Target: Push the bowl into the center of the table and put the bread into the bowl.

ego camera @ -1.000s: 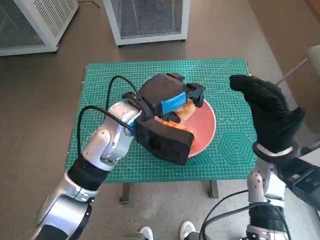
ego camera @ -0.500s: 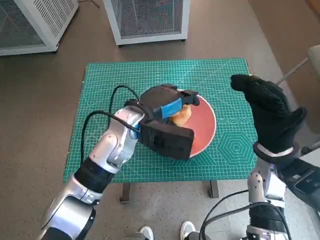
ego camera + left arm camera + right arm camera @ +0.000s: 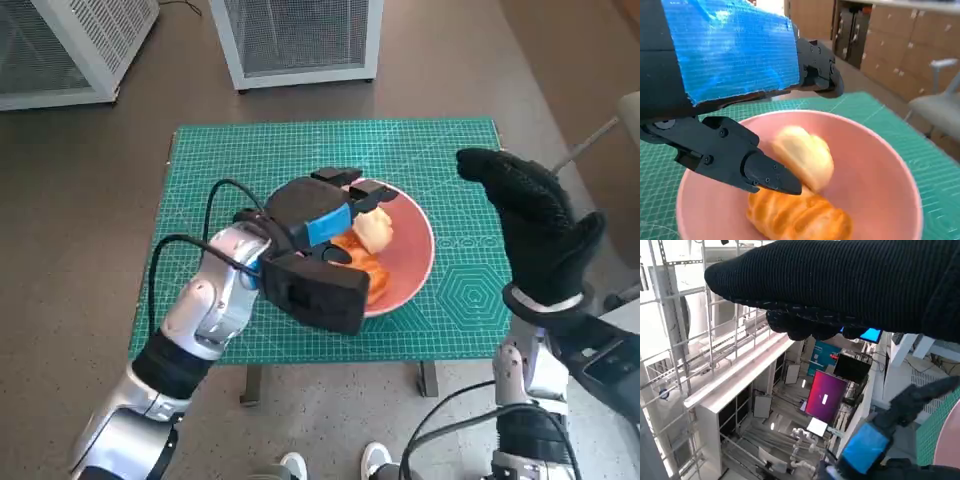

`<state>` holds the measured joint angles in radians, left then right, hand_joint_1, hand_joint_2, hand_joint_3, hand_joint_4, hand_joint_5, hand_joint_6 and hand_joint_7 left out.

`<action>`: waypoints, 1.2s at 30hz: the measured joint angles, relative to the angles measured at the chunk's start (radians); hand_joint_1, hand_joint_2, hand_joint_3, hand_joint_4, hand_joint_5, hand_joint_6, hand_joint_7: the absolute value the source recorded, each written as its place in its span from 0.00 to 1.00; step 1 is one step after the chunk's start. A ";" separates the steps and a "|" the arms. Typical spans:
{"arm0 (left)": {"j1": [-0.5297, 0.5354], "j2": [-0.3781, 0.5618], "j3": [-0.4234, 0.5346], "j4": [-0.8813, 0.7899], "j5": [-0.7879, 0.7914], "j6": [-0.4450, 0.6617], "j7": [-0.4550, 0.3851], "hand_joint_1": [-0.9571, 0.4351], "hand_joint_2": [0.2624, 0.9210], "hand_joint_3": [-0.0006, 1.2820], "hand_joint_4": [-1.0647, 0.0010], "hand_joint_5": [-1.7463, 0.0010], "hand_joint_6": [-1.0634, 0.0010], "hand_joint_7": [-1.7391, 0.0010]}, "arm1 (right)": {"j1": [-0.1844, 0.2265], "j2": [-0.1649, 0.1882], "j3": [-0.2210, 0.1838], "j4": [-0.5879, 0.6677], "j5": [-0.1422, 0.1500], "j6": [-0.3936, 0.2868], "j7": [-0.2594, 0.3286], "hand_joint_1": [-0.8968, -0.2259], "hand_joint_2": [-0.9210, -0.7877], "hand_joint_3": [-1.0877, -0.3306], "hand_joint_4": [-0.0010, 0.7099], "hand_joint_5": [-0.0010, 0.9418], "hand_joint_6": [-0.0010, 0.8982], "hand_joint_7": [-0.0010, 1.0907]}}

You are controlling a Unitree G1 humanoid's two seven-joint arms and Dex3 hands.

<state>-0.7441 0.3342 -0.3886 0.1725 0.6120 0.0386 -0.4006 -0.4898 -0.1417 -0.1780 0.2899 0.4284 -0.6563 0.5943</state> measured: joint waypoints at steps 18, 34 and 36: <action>0.161 0.035 0.311 -0.305 -0.383 0.016 -0.048 0.30 1.00 0.02 0.85 0.99 0.78 0.90 | -0.010 0.001 0.020 -0.059 -0.006 0.039 -0.038 0.73 0.00 0.77 0.65 0.00 0.09 0.57; 0.219 -0.146 0.457 -0.236 -0.689 -0.461 0.095 0.25 1.00 0.26 0.78 0.96 0.99 0.58 | -0.094 -0.003 0.029 -0.081 -0.041 0.096 -0.089 0.75 0.00 0.80 0.62 0.00 0.11 0.57; 0.220 -0.162 0.469 -0.197 -0.710 -0.507 0.104 0.23 1.00 0.26 0.77 0.97 0.97 0.62 | -0.103 -0.002 0.031 -0.083 -0.048 0.103 -0.100 0.75 0.00 0.80 0.60 0.00 0.12 0.57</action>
<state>-0.5240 0.1726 0.0803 -0.0247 -0.0981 -0.4680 -0.2969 -0.5926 -0.1437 -0.1467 0.2066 0.3808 -0.5529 0.4940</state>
